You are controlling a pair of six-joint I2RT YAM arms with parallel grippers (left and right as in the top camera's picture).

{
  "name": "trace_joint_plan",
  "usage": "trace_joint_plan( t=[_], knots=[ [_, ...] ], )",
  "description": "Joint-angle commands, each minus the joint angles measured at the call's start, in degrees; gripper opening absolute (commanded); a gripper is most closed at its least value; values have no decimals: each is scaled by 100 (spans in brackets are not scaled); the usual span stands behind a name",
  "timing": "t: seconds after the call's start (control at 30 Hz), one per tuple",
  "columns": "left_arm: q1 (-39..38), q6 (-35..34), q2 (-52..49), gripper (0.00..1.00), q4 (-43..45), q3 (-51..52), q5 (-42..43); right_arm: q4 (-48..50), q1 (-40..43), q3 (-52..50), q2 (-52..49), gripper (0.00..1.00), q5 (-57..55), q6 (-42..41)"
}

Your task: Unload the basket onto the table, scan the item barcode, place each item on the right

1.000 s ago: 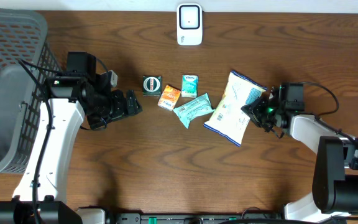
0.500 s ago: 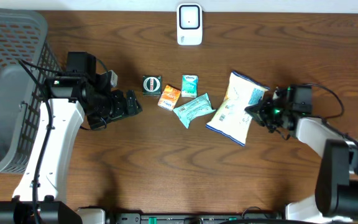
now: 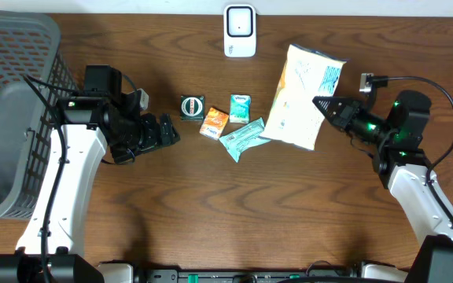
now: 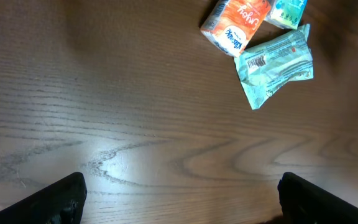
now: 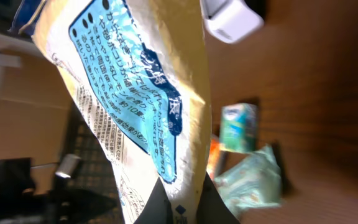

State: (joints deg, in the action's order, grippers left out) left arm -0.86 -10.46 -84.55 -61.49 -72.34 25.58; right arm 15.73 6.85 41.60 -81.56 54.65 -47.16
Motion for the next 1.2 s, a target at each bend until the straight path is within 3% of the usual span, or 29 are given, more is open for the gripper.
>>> trace_joint_plan(
  t=[0.0, 0.17, 0.47, 0.83, 1.17],
  knots=[
    [-13, 76, -42, 98, -13, 11, 33, 269, -70, 44, 109, 1, 376, -761],
    [-13, 76, -42, 98, -13, 11, 33, 597, -343, 44, 109, 1, 317, -1141],
    [-13, 76, -42, 98, -13, 11, 33, 348, -852, 42, 109, 1, 2, -1172],
    [-13, 76, -42, 98, -13, 11, 33, 332, -1635, 42, 109, 1, -619, -369],
    [-13, 76, -42, 98, -13, 11, 33, 1222, -1698, 52, 109, 1, -763, -308]
  ],
)
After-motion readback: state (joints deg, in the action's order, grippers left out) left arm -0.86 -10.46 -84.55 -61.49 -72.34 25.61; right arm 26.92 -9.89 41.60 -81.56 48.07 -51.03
